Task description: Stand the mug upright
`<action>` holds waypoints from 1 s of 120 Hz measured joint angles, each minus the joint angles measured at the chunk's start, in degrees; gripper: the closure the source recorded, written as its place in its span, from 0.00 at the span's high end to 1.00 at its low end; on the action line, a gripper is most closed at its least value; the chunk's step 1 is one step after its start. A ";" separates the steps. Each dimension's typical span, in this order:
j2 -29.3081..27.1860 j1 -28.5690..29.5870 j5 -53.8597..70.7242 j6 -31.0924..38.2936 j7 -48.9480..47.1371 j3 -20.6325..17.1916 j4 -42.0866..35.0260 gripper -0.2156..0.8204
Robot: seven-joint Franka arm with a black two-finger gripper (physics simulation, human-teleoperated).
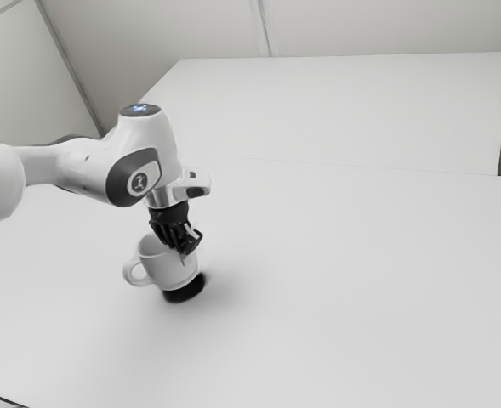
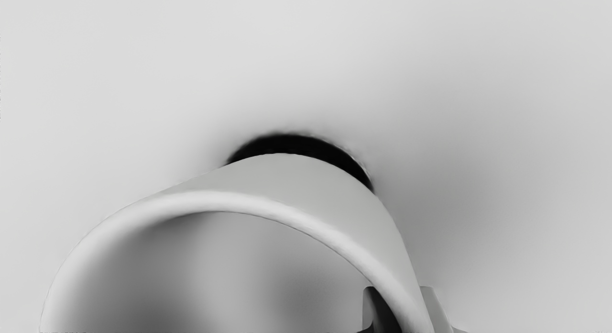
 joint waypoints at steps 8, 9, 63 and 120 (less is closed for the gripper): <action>-0.70 0.97 0.85 0.28 -3.35 -0.12 -1.94 0.03; -0.74 1.09 0.93 0.36 -3.76 -0.17 -2.10 0.03; -0.11 1.44 1.11 3.29 -18.83 -0.95 -4.73 0.41; -5.41 1.18 -0.26 -1.70 -22.27 -0.97 8.51 0.74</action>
